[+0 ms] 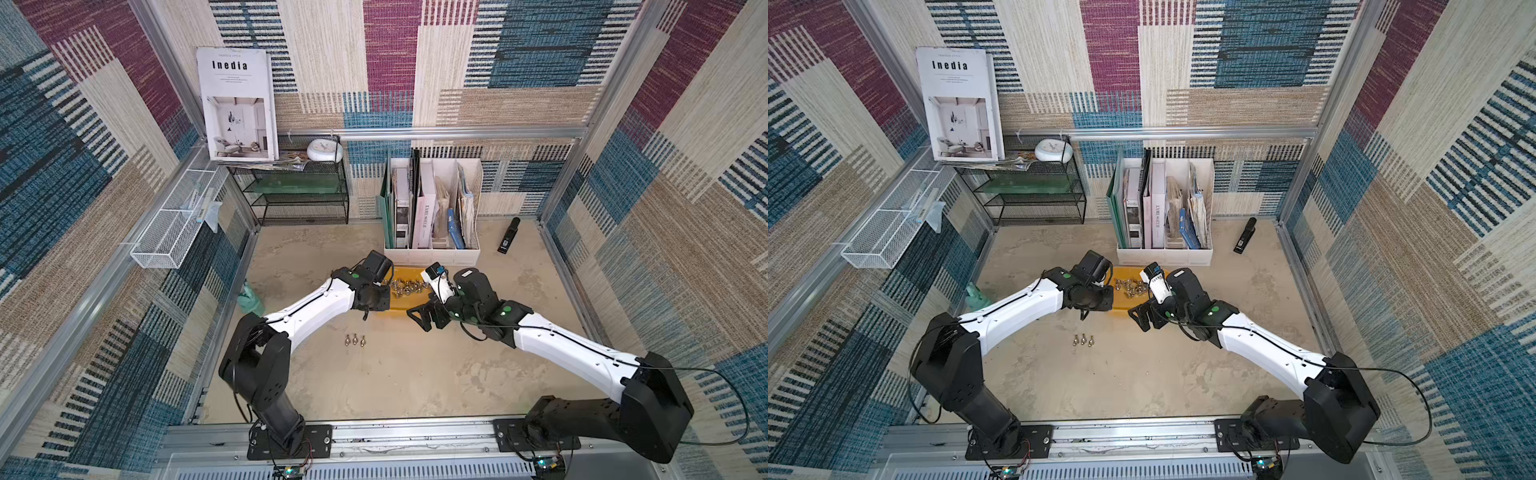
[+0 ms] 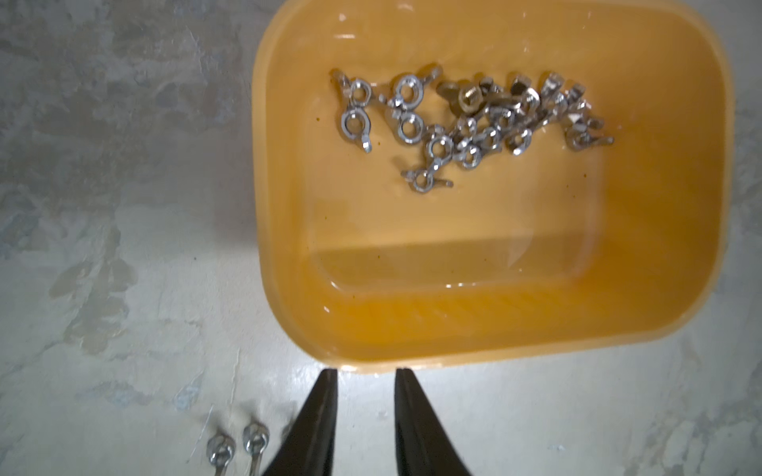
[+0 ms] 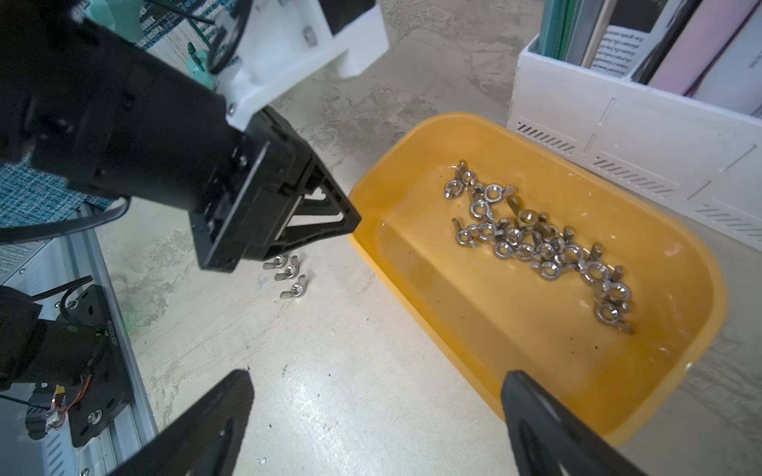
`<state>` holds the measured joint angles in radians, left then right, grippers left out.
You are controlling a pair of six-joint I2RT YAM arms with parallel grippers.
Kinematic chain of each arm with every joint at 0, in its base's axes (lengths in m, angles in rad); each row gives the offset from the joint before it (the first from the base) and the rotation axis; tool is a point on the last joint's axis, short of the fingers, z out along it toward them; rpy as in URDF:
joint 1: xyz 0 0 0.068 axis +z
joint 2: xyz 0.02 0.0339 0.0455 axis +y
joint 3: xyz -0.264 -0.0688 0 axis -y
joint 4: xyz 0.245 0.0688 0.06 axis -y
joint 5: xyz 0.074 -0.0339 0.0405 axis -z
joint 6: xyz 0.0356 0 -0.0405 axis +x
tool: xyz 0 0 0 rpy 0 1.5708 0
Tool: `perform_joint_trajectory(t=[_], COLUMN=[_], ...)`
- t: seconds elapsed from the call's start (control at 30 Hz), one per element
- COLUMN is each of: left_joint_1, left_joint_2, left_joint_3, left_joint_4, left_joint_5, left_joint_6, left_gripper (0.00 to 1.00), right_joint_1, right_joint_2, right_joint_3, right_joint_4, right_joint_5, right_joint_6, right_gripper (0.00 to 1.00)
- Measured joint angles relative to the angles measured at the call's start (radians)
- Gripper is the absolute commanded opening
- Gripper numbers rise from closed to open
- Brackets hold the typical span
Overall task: Take out the wing nut from the storage box
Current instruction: Pick up the wing nut from the storage box.
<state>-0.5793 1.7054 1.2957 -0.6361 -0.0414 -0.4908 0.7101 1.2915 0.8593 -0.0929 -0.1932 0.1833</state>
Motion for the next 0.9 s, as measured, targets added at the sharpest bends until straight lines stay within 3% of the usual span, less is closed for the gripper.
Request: perform_joint_trajectory(t=[0.43,0.9], left_joint_1=[0.019,0.04], left_joint_2=[0.28,0.435], left_joint_3=[0.287,0.422], left_joint_4=[-0.082,-0.126], left_joint_5=[0.026,-0.042], left_joint_6=[-0.08,-0.097], left_gripper=[0.28,0.28], right_joint_1=[-0.002,-0.015], right_joint_2=[-0.014,0.01], right_joint_3=[-0.006,-0.003], right_joint_4=[-0.014,-0.013], right_joint_5=[0.087,0.114], right_joint_6=[0.019,0.018], right_gripper=[0.99,0.99])
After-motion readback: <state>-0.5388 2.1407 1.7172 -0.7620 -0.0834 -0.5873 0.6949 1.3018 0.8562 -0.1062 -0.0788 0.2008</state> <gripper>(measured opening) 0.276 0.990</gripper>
